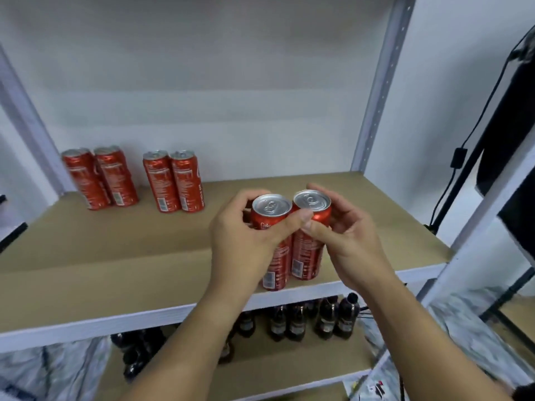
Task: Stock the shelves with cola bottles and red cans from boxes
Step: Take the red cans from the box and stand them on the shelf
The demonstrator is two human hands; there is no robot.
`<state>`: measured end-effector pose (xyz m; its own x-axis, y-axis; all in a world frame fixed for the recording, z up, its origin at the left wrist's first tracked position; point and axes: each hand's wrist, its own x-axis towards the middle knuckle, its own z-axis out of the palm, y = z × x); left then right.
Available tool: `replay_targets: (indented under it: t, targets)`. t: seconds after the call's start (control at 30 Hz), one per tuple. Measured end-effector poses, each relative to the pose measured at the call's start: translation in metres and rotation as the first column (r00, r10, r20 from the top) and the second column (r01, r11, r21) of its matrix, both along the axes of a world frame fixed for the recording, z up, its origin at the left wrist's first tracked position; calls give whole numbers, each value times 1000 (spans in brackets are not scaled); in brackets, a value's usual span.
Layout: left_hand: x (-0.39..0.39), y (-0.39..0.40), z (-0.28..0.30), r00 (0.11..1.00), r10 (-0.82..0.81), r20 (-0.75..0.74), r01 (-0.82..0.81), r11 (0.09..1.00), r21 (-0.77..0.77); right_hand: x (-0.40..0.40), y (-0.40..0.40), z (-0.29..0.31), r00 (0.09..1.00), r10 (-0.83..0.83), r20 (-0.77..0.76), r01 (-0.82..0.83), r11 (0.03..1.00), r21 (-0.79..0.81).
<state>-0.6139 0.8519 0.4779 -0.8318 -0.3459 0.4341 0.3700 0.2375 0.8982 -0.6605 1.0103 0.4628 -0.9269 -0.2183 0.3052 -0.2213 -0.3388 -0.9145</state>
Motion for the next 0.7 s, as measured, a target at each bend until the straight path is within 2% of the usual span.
replay_targets:
  t: [0.27, 0.5, 0.6, 0.7]
  targets:
    - [-86, -23, -26, 998, 37, 54, -39, 999, 23, -84, -30, -21, 1000, 7, -7, -7, 999, 52]
    - [-161, -29, -41, 996, 33, 82, -49, 977, 207, -152, -54, -25, 995, 94, 36, -95, 996, 4]
    - [-189, -44, -43, 997, 36, 62, -47, 984, 173, -178, -66, -22, 985, 165, 56, -165, 986, -1]
    - [-211, -61, -46, 994, 56, 96, -68, 989, 129, -200, -76, -20, 988, 154, 28, -155, 985, 76]
